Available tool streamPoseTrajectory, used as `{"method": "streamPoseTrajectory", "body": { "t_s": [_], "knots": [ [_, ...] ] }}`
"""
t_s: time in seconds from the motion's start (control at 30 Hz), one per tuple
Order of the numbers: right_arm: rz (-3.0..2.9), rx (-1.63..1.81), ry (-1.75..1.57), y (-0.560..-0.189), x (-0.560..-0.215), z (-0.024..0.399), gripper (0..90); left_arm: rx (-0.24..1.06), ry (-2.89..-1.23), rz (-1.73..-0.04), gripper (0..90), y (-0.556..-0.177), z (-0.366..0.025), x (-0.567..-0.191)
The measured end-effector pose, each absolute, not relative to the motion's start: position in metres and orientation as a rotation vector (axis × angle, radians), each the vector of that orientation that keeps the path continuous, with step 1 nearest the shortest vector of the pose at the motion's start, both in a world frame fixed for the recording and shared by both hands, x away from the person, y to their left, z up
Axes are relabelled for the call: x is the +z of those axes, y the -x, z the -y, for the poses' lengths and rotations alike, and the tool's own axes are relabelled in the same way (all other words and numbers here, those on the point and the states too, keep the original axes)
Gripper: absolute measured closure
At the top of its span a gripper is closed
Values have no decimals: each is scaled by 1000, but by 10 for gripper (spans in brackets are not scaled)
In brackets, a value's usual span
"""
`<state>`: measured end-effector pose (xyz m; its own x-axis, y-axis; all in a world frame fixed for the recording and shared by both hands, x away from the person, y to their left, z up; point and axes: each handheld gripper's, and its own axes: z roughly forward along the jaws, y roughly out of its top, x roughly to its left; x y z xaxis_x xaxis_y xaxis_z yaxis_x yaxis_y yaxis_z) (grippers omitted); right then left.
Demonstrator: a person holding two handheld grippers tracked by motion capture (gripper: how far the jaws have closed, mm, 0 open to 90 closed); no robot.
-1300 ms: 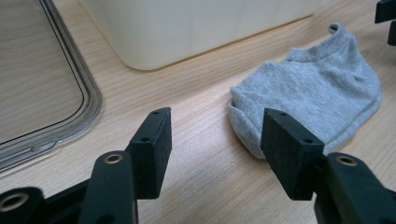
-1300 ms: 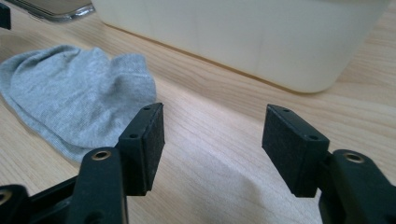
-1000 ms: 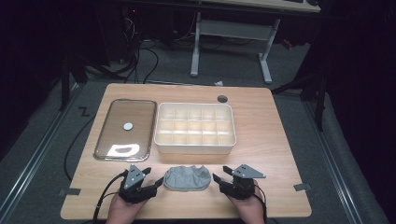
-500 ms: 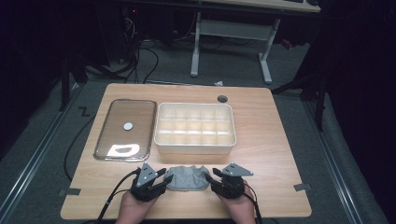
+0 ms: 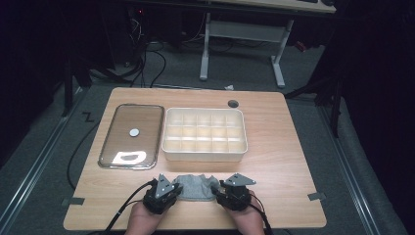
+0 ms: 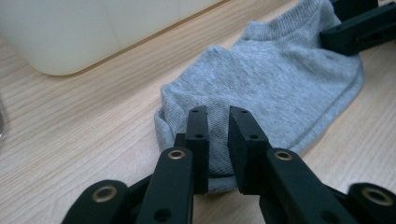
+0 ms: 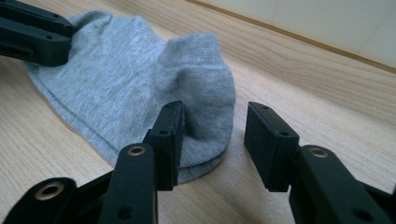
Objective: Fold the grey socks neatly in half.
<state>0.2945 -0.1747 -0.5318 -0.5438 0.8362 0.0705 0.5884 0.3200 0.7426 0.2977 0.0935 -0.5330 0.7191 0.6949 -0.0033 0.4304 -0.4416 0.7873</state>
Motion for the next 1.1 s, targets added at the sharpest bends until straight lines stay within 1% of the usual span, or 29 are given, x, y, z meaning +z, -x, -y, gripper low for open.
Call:
{"method": "streamPoseTrajectory", "body": {
  "t_s": [0.2,0.33,0.37,0.4,0.43,0.53,0.73,0.8,0.87,0.93,0.97,1.03,1.1],
  "knots": [
    [-2278,1073,-1274,-294,-532,175,640,390,-2114,-826,793,-290,-102,-533],
    [-2312,1094,-1277,-294,-531,173,737,392,-2117,-822,783,-287,-101,-533],
    [-2312,1094,-1277,-294,-531,173,737,394,-2118,-822,783,-287,-101,-533],
    [-2324,1108,-1285,-294,-531,173,792,396,-2118,-822,778,-287,-101,-533],
    [-2324,1108,-1285,-294,-531,173,792,396,-2118,-822,778,-287,-101,-533],
    [-2328,1097,-1270,-293,-529,173,850,405,-2124,-812,778,-286,-100,-533],
    [-2309,1148,-1253,-291,-523,176,855,429,-2150,-819,774,-284,-95,-530],
    [-2306,1162,-1251,-291,-522,177,855,417,-2163,-827,749,-285,-92,-527],
    [-2316,1158,-1255,-291,-523,178,855,408,-2146,-827,706,-286,-88,-521],
    [-2321,1166,-1257,-291,-524,178,854,400,-2119,-810,699,-287,-82,-512],
    [-2325,1166,-1260,-291,-524,179,854,387,-2102,-799,703,-290,-77,-509],
    [-2333,1163,-1262,-292,-525,179,853,344,-2059,-793,752,-297,-68,-503],
    [-2339,1160,-1261,-292,-526,178,853,342,-2063,-791,788,-306,-55,-502]
  ]
}}
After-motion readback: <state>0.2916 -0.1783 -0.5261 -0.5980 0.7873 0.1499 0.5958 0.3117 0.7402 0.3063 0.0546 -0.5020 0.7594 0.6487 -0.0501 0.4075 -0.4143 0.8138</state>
